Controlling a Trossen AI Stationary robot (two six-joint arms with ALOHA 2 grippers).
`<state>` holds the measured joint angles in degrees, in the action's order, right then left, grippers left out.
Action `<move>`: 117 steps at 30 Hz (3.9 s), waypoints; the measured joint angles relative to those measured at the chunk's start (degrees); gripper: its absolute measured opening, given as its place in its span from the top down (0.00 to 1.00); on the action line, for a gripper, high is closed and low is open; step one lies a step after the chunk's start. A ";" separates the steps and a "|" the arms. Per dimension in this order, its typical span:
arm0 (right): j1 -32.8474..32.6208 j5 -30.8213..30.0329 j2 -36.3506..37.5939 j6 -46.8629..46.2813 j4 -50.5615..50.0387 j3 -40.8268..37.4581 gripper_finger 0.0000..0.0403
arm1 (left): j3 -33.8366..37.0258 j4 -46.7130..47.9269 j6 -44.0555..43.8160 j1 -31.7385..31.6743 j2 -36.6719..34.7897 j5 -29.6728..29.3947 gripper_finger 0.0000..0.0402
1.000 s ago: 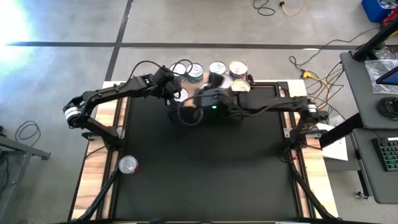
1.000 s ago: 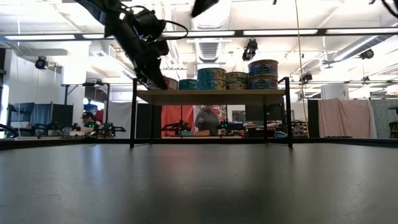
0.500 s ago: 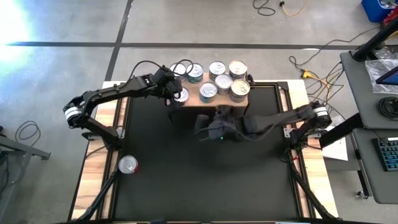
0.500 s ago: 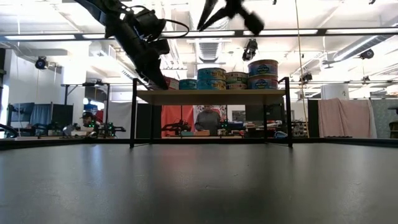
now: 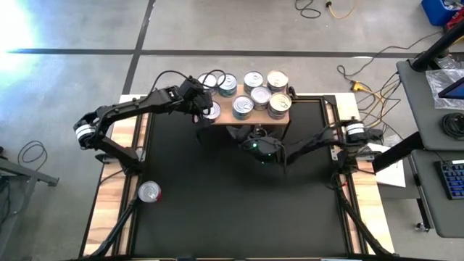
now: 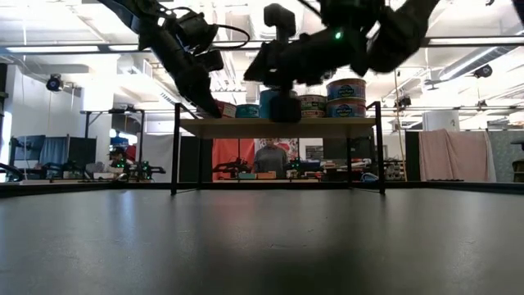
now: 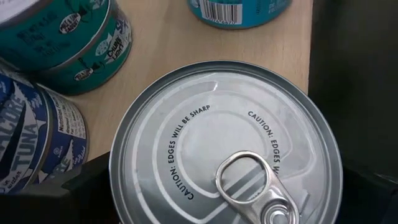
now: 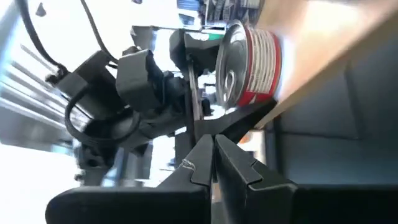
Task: Stack canned seafood by type on shelf
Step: Put the top red tuna can on the shelf
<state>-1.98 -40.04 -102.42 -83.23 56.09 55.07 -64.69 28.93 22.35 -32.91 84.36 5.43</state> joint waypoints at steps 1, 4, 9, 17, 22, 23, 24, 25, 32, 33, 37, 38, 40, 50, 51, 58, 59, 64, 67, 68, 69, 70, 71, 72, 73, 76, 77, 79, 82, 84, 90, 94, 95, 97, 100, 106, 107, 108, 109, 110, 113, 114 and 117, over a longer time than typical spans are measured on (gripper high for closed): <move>0.04 0.01 -1.70 -1.94 2.33 0.51 0.98 | 0.00 0.00 0.45 0.00 0.00 0.56 0.00; -0.02 -0.06 -7.24 -9.25 2.99 5.03 0.98 | 0.00 0.51 1.56 -0.04 0.00 3.11 0.00; 0.23 -0.60 -13.37 -10.14 2.46 12.76 0.98 | 0.02 2.62 2.12 0.13 0.00 4.55 0.00; 1.79 -6.67 -10.44 -7.25 -6.22 15.28 0.98 | 0.00 2.85 8.07 0.24 -0.07 4.15 0.00; 3.67 -2.33 -8.91 -9.43 -23.31 22.59 0.98 | 0.00 1.46 9.55 -0.40 0.26 4.23 0.00; 3.93 -1.98 -8.93 -9.39 -27.82 24.45 0.98 | 0.00 1.65 9.38 -0.50 0.26 4.29 0.00; 4.26 -1.83 -9.03 -8.71 -31.61 26.45 0.98 | 0.00 1.86 9.08 -0.55 0.36 4.29 0.00; 4.55 -1.51 -9.05 -7.99 -35.49 28.59 0.98 | 0.00 1.85 8.70 -0.58 0.44 4.34 0.00; 6.20 -2.81 -10.47 -5.54 -63.72 43.41 0.98 | 0.09 0.39 8.22 -0.57 0.52 4.03 0.00; 6.33 -2.83 -11.12 -4.45 -64.64 44.66 0.98 | 0.06 0.44 8.12 -0.58 0.53 4.02 0.00; 7.60 1.73 -13.18 -0.97 -64.74 48.01 0.98 | 0.00 0.58 8.06 -0.59 0.57 3.96 0.00; 7.97 3.15 -13.74 -0.35 -64.51 48.24 0.98 | 0.00 0.57 8.05 -0.59 0.55 3.96 0.00; 8.71 4.71 -14.89 -0.43 -65.59 48.39 0.98 | 0.00 0.88 8.23 -0.59 0.43 3.73 0.00; 9.26 7.42 -15.77 6.55 -71.29 48.70 0.98 | -0.02 4.66 11.40 -0.59 -0.88 5.77 0.00; 9.27 7.85 -15.77 8.27 -71.82 48.95 0.98 | -0.02 4.72 11.82 -0.59 -0.94 6.17 0.00; 9.33 9.02 -15.66 19.18 -74.83 49.31 0.98 | 0.07 4.11 12.31 -0.61 -0.94 7.81 0.00; 9.33 9.06 -15.66 21.54 -74.88 49.31 0.98 | 0.07 4.11 12.05 -0.61 -0.94 7.97 0.00; 9.93 12.53 -15.56 29.77 -75.93 49.31 0.98 | 0.13 3.97 10.38 -0.74 -0.94 8.51 0.00; 9.96 13.13 -15.55 31.07 -77.60 49.37 0.98 | 0.13 3.68 10.12 -0.92 -1.06 9.12 0.00; 9.95 13.46 -15.55 31.27 -78.00 49.36 0.98 | 0.15 3.67 10.12 -0.94 -1.19 9.14 0.00; 9.95 13.93 -15.51 31.38 -78.43 49.35 0.98 | 0.15 3.65 10.16 -0.94 -1.27 9.12 0.00; 9.95 14.31 -15.51 31.42 -78.76 49.33 0.98 | 0.15 3.65 10.14 -0.96 -1.35 9.25 0.00; 9.95 14.69 -15.51 31.44 -78.94 49.29 0.98 | 0.15 3.65 10.12 -0.96 -1.36 9.31 0.00; 9.97 15.09 -15.51 31.40 -79.05 49.29 0.98 | 0.15 3.68 10.12 -0.96 -1.36 9.31 0.00; 9.99 15.47 -15.51 31.26 -79.19 49.29 0.98 | 0.15 3.76 10.10 -0.98 -1.36 9.33 0.00; 9.97 16.10 -15.57 30.93 -79.60 49.22 0.98 | 0.13 3.82 10.10 -0.99 -1.40 9.36 0.00; 9.97 16.10 -15.57 30.86 -79.62 49.20 0.98 | 0.13 3.82 10.10 -1.08 -1.45 9.34 0.00; 10.01 16.12 -15.57 30.29 -79.81 49.20 0.98 | 0.13 3.85 10.44 -1.59 -1.53 10.08 0.00; 10.22 17.15 -15.68 29.57 -80.89 49.15 0.98 | 0.13 3.91 10.83 -3.43 -1.57 13.62 0.00; 10.23 17.91 -16.38 29.00 -81.37 49.11 0.98 | 0.10 3.94 10.86 -4.92 -1.67 16.52 0.00; 10.25 18.63 -16.43 27.59 -81.35 49.07 0.98 | -0.11 4.76 9.95 -6.64 -2.07 19.70 0.00; 10.26 17.91 -16.43 27.70 -80.55 49.05 0.98 | -0.11 4.83 8.83 -6.54 -2.56 16.38 0.00; 10.31 17.59 -16.43 27.80 -80.06 49.10 0.98 | -0.11 4.90 8.34 -6.65 -2.56 15.60 0.00; 10.38 17.43 -16.47 28.45 -79.73 49.61 0.98 | -0.22 5.54 8.00 -6.80 -2.56 15.45 0.00; 10.35 17.30 -16.34 32.40 -80.53 51.36 0.98 | -0.22 6.11 7.97 -6.84 -2.42 15.76 0.00; 10.02 15.60 -16.27 37.05 -85.40 56.90 0.98 | -0.22 5.44 7.58 -6.89 -1.81 15.76 0.00; 9.94 15.75 -15.99 38.12 -86.53 57.69 0.98 | -0.22 5.24 7.77 -6.88 -1.81 15.74 0.00; 9.76 15.90 -15.72 39.03 -87.62 58.15 0.98 | -0.22 5.06 7.81 -6.86 -1.81 15.72 0.00; 9.49 16.15 -15.37 39.67 -88.62 58.65 0.98 | -0.22 4.84 7.74 -6.86 -1.81 15.53 0.00; 9.23 16.42 -14.71 40.45 -89.53 59.10 0.98 | -0.22 4.76 7.51 -6.88 -1.79 15.33 0.00; 8.42 20.31 -12.32 47.74 -90.32 60.48 0.98 | -0.22 5.30 6.16 -6.91 -1.79 14.90 0.00; 8.12 23.14 -11.30 53.07 -90.06 60.96 0.98 | -0.22 5.54 5.65 -6.90 -1.79 14.89 0.00; 7.43 29.96 -8.48 72.03 -93.05 62.94 0.98 | -0.22 6.36 5.58 -6.88 -1.79 14.89 0.00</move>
<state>5.45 -10.08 -110.90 -11.20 -36.96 118.01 -64.90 35.29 27.93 -39.79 82.56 20.32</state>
